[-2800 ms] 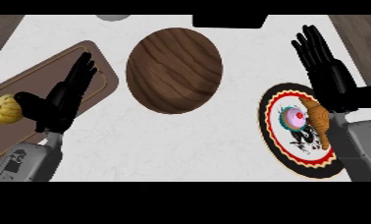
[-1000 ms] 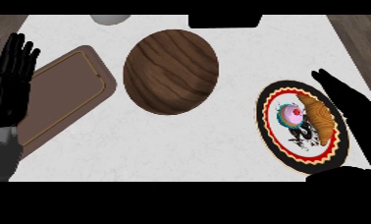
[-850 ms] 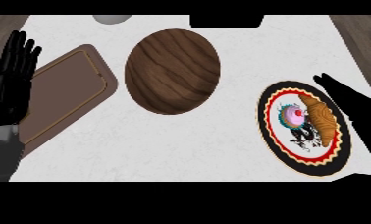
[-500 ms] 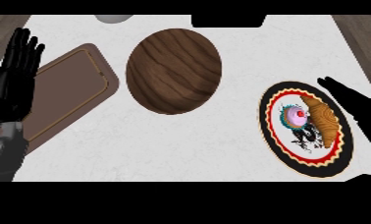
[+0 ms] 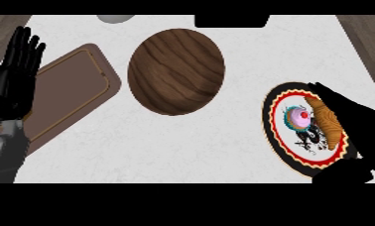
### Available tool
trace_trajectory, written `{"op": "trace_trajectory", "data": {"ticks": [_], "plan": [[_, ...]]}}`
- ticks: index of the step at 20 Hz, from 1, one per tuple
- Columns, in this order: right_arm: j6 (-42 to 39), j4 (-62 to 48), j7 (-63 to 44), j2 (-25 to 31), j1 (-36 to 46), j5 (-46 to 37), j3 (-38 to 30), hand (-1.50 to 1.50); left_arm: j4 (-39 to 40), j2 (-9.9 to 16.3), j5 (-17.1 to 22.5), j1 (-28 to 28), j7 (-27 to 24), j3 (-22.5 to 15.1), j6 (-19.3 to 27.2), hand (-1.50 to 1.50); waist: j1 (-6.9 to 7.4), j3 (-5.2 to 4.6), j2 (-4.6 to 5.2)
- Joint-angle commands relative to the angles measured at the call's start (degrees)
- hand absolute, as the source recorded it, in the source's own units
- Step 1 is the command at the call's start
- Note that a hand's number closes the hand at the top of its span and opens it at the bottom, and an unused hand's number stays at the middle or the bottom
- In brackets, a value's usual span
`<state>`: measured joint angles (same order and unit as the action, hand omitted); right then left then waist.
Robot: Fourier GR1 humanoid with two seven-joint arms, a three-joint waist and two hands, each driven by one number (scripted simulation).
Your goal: Pick the cupcake from the plate and place it in the bowl
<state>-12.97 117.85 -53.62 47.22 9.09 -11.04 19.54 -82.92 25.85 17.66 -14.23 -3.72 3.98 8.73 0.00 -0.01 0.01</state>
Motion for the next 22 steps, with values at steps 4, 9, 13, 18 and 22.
{"op": "trace_trajectory", "data": {"ticks": [4,9,13,18,22], "plan": [[-1.6,-9.4,9.4,-4.2,-4.2,-6.3,-3.6,-1.50,0.1,-1.9,-1.2,0.6,-0.8,1.3,-2.0,0.00,-0.10,0.02,-0.01],[-4.4,-9.0,9.5,-7.4,-4.0,-9.5,-5.8,-1.50,-2.0,0.5,-0.7,1.9,1.7,5.1,-4.6,0.00,0.05,0.01,-0.05],[-3.4,-11.0,16.8,-10.2,-7.8,-13.4,-6.4,-1.50,-2.1,-3.4,-4.2,-0.2,2.8,2.6,-2.0,0.00,-0.21,0.01,-0.05],[-2.3,-20.8,25.0,-13.6,-4.0,-18.2,-6.2,-1.50,-3.9,-3.1,-2.6,3.7,1.3,5.6,-4.8,0.00,0.31,0.02,0.00],[-8.2,-15.3,21.2,-14.3,-6.0,-18.7,-9.0,-1.50,-1.4,-5.7,-6.9,0.4,0.3,4.3,-3.2,0.00,-0.19,0.00,-0.05]]}}
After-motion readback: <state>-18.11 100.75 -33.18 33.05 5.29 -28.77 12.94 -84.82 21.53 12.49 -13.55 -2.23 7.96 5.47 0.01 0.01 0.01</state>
